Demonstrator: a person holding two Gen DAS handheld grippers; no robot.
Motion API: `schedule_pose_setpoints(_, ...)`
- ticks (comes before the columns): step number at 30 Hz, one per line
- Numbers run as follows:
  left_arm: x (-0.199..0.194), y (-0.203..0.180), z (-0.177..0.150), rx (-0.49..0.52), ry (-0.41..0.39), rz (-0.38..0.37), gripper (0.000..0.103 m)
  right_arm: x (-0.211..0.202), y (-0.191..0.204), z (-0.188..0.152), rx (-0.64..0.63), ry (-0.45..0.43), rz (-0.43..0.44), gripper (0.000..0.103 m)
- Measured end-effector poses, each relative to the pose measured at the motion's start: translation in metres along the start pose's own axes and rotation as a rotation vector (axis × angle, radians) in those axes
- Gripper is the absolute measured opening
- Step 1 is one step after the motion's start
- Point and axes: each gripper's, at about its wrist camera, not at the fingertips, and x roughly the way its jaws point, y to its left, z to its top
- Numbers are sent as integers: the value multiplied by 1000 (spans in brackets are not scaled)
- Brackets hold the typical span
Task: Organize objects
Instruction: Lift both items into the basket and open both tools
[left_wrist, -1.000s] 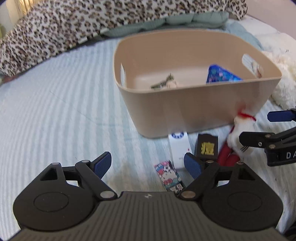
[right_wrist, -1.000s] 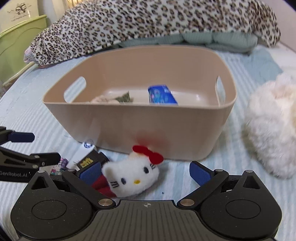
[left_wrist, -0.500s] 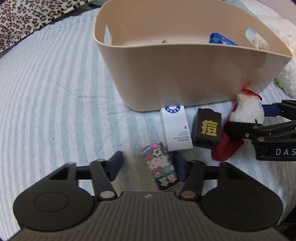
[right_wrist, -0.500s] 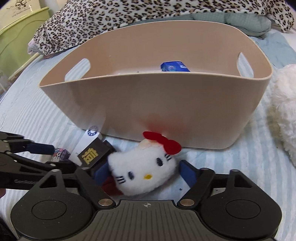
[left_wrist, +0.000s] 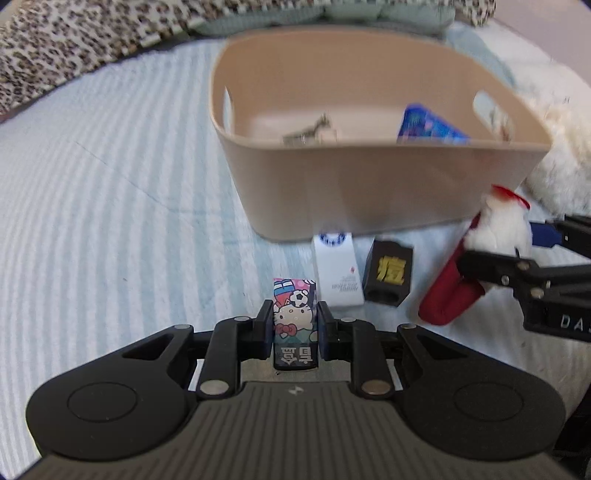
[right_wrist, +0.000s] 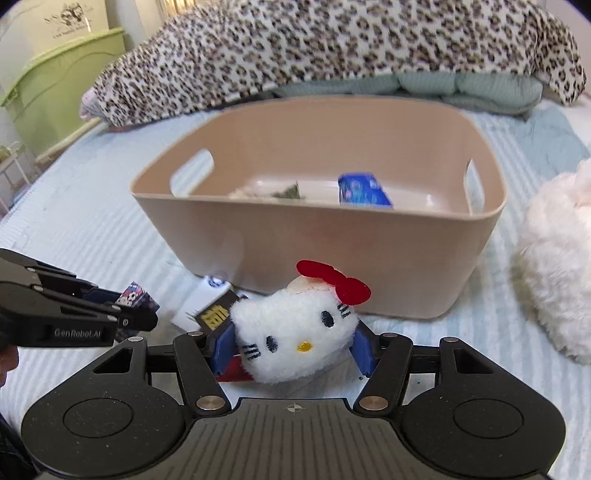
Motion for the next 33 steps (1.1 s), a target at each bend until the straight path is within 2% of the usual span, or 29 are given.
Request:
schedule_pose_setpoints(9,-82,-21,14,59,-297,70,25,-61,-3,15,28,-211,-4,59)
schedule_pose_setpoints(11,-93,-23,22,56,-354,78,25,-73,-6,19,41,-252,-10,59)
schedule_pose_setpoints(15,-89,-33,42,37,-427,94,25,-86,-17,33,92,-323,-25,60)
schedule_pose_setpoints(20,-81,-40,58,36,-478,105,25,-96,-27,45,125,-392,-75,60)
schedule_pose_setpoints(26,-54,-53,83,26,-527,126,25,-77,-39,58,154,-416,-149,60)
schedule_pose_setpoints(30,-26,-63,96,18,-499,139,25,-59,-40,63,120,-410,-207,60)
schedule_pose_setpoints(33,0,-67,101,9,-447,144,25,-45,-44,65,109,-385,-234,60)
